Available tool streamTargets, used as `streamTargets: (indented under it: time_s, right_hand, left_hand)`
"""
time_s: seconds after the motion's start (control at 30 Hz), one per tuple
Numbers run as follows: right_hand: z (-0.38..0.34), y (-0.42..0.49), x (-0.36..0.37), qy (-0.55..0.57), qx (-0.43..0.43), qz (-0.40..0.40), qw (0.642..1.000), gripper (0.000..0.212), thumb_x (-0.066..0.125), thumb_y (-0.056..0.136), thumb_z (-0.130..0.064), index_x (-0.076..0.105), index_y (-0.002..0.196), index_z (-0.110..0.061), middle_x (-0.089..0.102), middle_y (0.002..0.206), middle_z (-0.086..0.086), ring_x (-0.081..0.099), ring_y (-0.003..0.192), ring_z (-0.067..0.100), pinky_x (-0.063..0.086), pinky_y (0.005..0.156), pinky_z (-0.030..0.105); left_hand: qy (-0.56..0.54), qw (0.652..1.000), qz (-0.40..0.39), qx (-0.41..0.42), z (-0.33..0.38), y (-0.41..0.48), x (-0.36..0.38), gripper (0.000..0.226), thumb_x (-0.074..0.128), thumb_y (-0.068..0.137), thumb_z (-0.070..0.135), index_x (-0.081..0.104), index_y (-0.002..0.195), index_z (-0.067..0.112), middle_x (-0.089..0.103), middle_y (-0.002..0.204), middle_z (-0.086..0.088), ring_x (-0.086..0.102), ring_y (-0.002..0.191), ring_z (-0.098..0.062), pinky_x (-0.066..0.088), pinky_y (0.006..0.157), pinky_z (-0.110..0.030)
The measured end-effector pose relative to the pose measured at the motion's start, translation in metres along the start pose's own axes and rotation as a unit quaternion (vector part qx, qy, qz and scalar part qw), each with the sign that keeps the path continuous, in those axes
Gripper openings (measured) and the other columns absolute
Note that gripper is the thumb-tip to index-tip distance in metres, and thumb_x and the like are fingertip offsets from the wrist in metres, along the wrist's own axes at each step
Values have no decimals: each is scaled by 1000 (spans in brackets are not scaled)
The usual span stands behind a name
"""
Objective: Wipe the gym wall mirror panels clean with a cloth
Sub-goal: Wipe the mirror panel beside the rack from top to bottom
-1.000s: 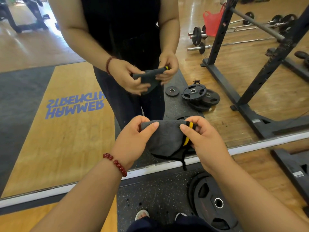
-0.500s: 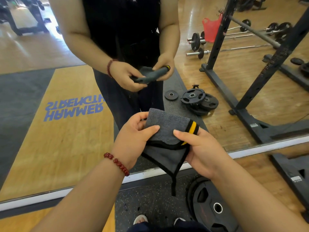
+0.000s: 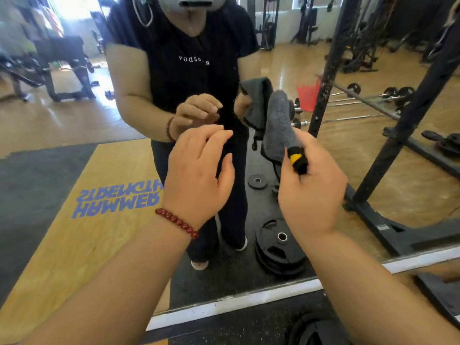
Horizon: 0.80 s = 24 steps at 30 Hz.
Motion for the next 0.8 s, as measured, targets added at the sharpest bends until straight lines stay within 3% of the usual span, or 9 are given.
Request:
streamTargets:
  time_s: [0.1,0.2,0.3,0.37,0.43,0.5,0.63,0.8]
  right_hand:
    - [-18,34,13,-32,-92,32,995,44,48,86,-6,63,128,-4,67,126,11,55,117,14,31,103,7]
    - [-36,61,38,-52,-167,28,984,45,47,84,-7,64,125,-2,63,132,13,60,121,24,35,103,19]
    - [-42,71,59,-78,-245,-6,966,49,60,81,-4,60,129,1,57,138,19,50,130,35,34,114,38]
    - [-40,74,65,-93,-294,-32,951,64,71,75,4,52,136,2,50,144,21,43,136,42,40,111,52]
    - [-41,88,66,-90,-321,-30,942,82,79,68,11,42,141,0,46,148,21,40,139,39,38,112,52]
    - [-49,114,66,-60,-342,-2,938,87,78,67,17,38,142,-2,46,147,20,39,140,33,35,115,48]
    - [-92,183,60,-12,-411,104,905,60,70,76,14,56,133,1,58,136,19,50,132,30,41,111,44]
    - [-151,272,38,-71,-488,197,847,40,71,83,6,65,123,3,64,127,21,58,123,37,40,111,46]
  left_hand:
    - [30,997,45,47,-4,30,-16,30,58,89,12,65,117,2,62,120,-14,57,110,-32,44,98,-41]
    - [69,991,83,80,-12,60,-35,29,58,86,9,67,113,2,63,118,-15,57,110,-31,42,99,-41]
    - [115,982,102,107,-25,86,-57,26,56,86,8,67,109,2,63,115,-15,54,109,-29,42,98,-41]
    - [141,976,101,129,-33,100,-71,26,55,87,8,67,109,2,63,117,-15,53,111,-28,43,97,-42]
    - [174,969,96,150,-38,114,-82,27,56,86,9,67,110,2,63,119,-14,54,112,-30,42,98,-42]
    - [201,962,90,160,-40,131,-91,30,55,87,11,67,112,4,63,121,-13,57,113,-32,41,100,-41]
    - [227,953,126,155,-42,174,-116,37,55,83,15,66,117,4,61,123,-13,57,112,-33,42,97,-43]
    - [236,942,182,154,-45,227,-151,39,59,80,15,65,118,4,60,124,-13,52,113,-30,40,99,-43]
Point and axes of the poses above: each hand's wrist, its own y-axis towards the middle knuckle, its own x-axis out of the palm, z = x × y, the point moved 2 cm from there along y, towards the middle knuckle
